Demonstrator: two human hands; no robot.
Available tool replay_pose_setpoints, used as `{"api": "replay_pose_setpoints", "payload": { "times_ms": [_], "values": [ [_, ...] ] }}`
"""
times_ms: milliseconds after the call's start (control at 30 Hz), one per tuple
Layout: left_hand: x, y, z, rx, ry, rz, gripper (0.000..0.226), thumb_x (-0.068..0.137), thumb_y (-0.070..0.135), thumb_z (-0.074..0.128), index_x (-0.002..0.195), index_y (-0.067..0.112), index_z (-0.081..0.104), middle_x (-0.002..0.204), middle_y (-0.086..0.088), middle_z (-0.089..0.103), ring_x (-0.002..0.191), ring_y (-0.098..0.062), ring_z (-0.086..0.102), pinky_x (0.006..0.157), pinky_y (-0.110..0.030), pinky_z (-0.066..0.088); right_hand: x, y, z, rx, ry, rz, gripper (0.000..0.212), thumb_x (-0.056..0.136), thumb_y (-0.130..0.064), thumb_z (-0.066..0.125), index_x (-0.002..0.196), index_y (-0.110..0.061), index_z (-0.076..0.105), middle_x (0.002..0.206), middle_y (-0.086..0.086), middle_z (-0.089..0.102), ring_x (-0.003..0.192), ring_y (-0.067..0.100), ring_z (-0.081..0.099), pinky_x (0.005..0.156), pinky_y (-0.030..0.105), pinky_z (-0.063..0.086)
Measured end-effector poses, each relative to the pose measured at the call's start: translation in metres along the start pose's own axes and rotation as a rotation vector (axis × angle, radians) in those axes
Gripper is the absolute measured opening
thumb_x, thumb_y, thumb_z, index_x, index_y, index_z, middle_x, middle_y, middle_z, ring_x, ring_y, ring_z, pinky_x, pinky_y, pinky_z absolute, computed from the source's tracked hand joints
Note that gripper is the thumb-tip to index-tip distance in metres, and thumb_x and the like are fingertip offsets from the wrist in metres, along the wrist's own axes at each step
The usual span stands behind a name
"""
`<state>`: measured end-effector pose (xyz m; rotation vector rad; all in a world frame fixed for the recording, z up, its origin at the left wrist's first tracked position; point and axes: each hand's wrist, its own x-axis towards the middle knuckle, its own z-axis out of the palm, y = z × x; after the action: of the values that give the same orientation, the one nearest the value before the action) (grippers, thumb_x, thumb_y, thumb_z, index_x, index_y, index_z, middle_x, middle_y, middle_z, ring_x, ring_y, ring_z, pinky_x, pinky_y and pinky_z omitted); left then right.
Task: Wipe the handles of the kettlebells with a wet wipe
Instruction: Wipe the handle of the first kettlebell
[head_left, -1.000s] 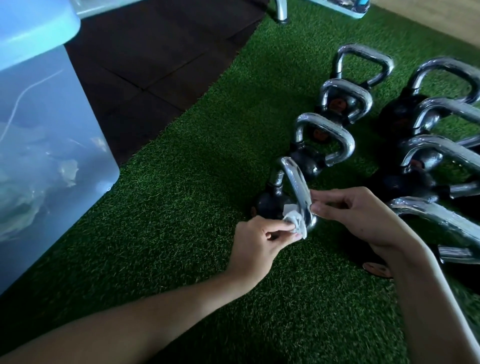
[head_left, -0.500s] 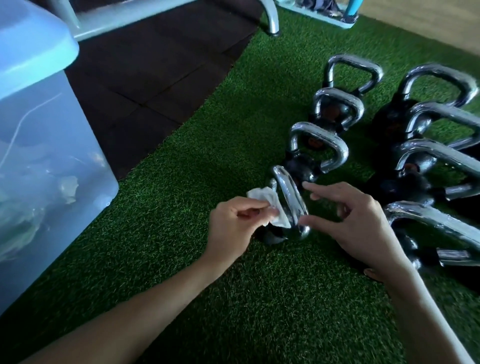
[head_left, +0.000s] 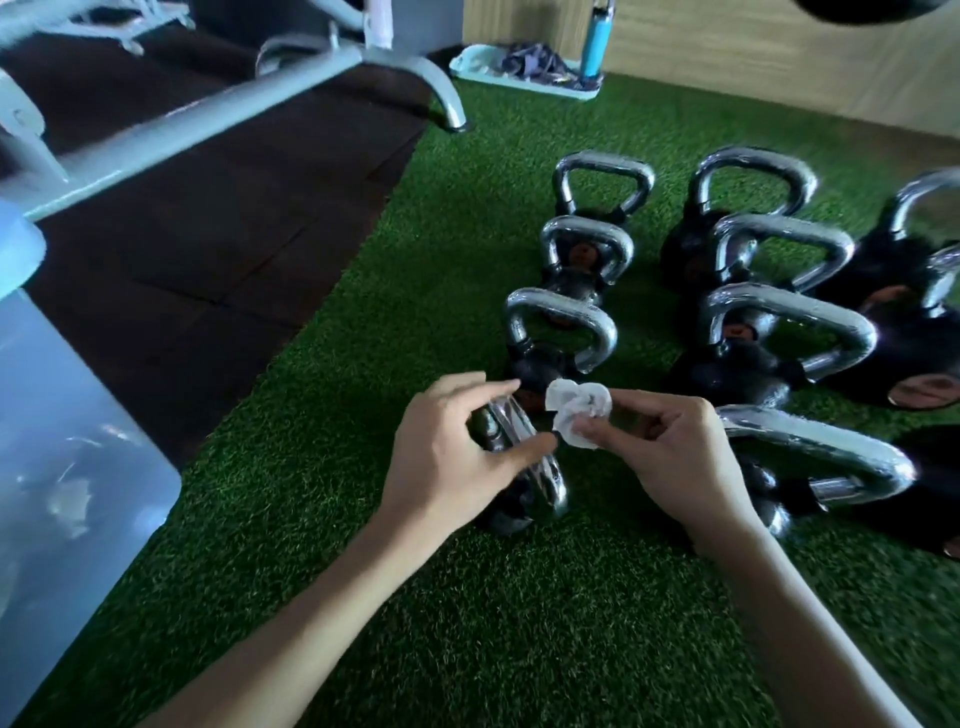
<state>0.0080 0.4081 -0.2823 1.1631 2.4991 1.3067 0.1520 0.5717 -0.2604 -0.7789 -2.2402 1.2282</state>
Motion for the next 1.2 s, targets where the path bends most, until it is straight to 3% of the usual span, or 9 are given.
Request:
{"api": "replay_pose_setpoints", "payload": {
  "times_ms": [100,267,500,633,733,800,900,1067,1200],
  "values": [
    [0.012,0.008,0.007,0.324,-0.158,0.018,0.111,0.056,0.09,0.066,0.148,0.03,0.05,0.155,0.003,0.047,0.133,-0.02,0.045,0.108,-0.036,0.043,0.001,0.009,-0.001,0.011,0.002,0.046,0.025,0.077,-0.037,0.085,0.101,-0.034,0.08,0.088,-0.019,0.077,0.08,0.002,0.072,0.071,0.023,0.053],
    [0.015,-0.002,0.0,0.315,-0.158,-0.061,0.112,0.047,0.093,0.067,0.145,0.041,0.051,0.153,0.017,0.047,0.136,-0.013,0.048,0.105,-0.045,0.048,0.004,0.021,0.004,0.021,-0.012,0.082,0.022,0.077,-0.033,0.085,0.098,-0.034,0.081,0.086,-0.02,0.077,0.079,-0.003,0.071,0.065,0.013,0.047],
    [-0.014,-0.033,-0.017,-0.066,-0.024,-0.092,0.11,0.047,0.079,0.082,0.144,0.036,0.054,0.148,0.016,0.052,0.131,0.015,0.044,0.111,-0.02,0.042,0.019,0.023,0.03,-0.042,-0.189,0.017,0.008,0.088,-0.033,0.076,0.095,-0.034,0.08,0.065,-0.023,0.069,0.053,0.0,0.057,0.053,0.02,0.04],
    [-0.029,-0.045,-0.019,-0.078,0.085,-0.167,0.113,0.048,0.071,0.087,0.146,0.027,0.053,0.133,0.02,0.056,0.103,0.034,0.048,0.094,-0.004,0.045,0.035,0.013,0.06,-0.099,-0.22,-0.047,0.01,0.089,-0.031,0.074,0.097,-0.034,0.08,0.067,-0.024,0.069,0.059,-0.003,0.06,0.053,0.013,0.039],
    [-0.031,-0.056,-0.024,-0.084,0.101,-0.201,0.109,0.05,0.08,0.083,0.142,0.027,0.058,0.131,0.011,0.064,0.104,0.017,0.06,0.093,-0.022,0.056,0.052,0.013,0.088,-0.154,-0.267,-0.104,0.01,0.085,-0.033,0.078,0.093,-0.029,0.082,0.077,-0.012,0.075,0.069,0.002,0.066,0.059,0.017,0.047],
    [-0.029,-0.062,-0.031,-0.057,0.077,-0.208,0.108,0.049,0.082,0.08,0.141,0.029,0.058,0.121,0.008,0.07,0.079,0.004,0.062,0.077,-0.029,0.06,0.059,0.017,0.107,-0.229,-0.306,-0.114,0.013,0.083,-0.037,0.079,0.09,-0.026,0.082,0.076,-0.009,0.075,0.067,0.004,0.065,0.059,0.021,0.049],
    [-0.028,-0.074,-0.041,-0.039,0.038,-0.182,0.106,0.049,0.082,0.078,0.14,0.031,0.058,0.122,0.004,0.069,0.06,0.009,0.055,0.07,-0.009,0.053,0.058,0.023,0.127,-0.287,-0.321,-0.121,0.012,0.083,-0.038,0.079,0.086,-0.027,0.081,0.07,-0.01,0.071,0.062,0.004,0.062,0.057,0.025,0.046],
    [-0.031,-0.101,-0.053,-0.154,-0.061,-0.171,0.12,0.047,0.09,0.071,0.144,0.022,0.051,0.139,0.004,0.055,0.12,0.008,0.058,0.101,-0.024,0.052,0.062,0.012,0.147,-0.134,-0.327,-0.163,0.016,0.084,-0.032,0.079,0.087,-0.017,0.081,0.076,0.003,0.073,0.07,0.018,0.064,0.063,0.029,0.046],
    [-0.034,-0.107,-0.055,-0.204,-0.09,-0.148,0.12,0.051,0.085,0.074,0.145,0.014,0.05,0.14,0.009,0.052,0.126,0.012,0.052,0.101,-0.021,0.051,0.063,0.004,0.156,-0.13,-0.301,-0.248,0.013,0.082,-0.028,0.081,0.093,-0.02,0.082,0.083,-0.004,0.073,0.074,0.006,0.063,0.069,0.02,0.047]
  ]
}}
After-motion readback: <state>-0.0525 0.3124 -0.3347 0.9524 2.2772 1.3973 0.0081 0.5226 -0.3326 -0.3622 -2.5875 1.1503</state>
